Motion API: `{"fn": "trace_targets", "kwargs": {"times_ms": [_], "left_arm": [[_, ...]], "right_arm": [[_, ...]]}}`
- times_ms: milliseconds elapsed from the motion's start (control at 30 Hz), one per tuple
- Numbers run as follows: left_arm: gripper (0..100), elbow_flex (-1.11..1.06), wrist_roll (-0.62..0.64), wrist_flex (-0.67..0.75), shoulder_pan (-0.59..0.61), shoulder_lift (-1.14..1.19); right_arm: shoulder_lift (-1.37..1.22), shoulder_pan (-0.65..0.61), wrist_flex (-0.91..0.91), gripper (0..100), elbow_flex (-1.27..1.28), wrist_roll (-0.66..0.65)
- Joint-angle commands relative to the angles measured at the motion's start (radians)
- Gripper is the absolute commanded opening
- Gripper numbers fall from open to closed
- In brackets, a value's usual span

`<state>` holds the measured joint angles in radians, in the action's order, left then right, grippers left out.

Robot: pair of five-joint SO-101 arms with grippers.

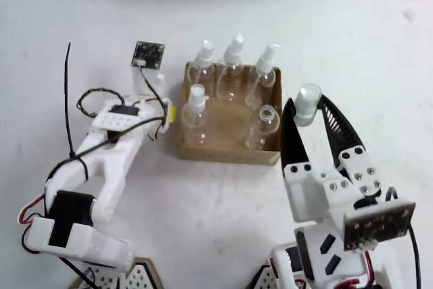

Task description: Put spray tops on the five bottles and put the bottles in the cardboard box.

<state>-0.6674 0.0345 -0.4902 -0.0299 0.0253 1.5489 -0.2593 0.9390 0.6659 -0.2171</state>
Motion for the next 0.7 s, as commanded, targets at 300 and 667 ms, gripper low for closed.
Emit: {"fn": "trace_targets", "kwargs": {"times_ms": [300,667], "left_arm": [[19,0.061,-0.009,0.026,-0.008,-0.005],[19,0.061,-0.011,0.026,-0.008,-0.005]], "right_arm": [[0.120,0.004,-0.596,1.7,0.416,-0.109],[-0.039,-0.004,-0.704,1.7,0.425,-0.229]]}}
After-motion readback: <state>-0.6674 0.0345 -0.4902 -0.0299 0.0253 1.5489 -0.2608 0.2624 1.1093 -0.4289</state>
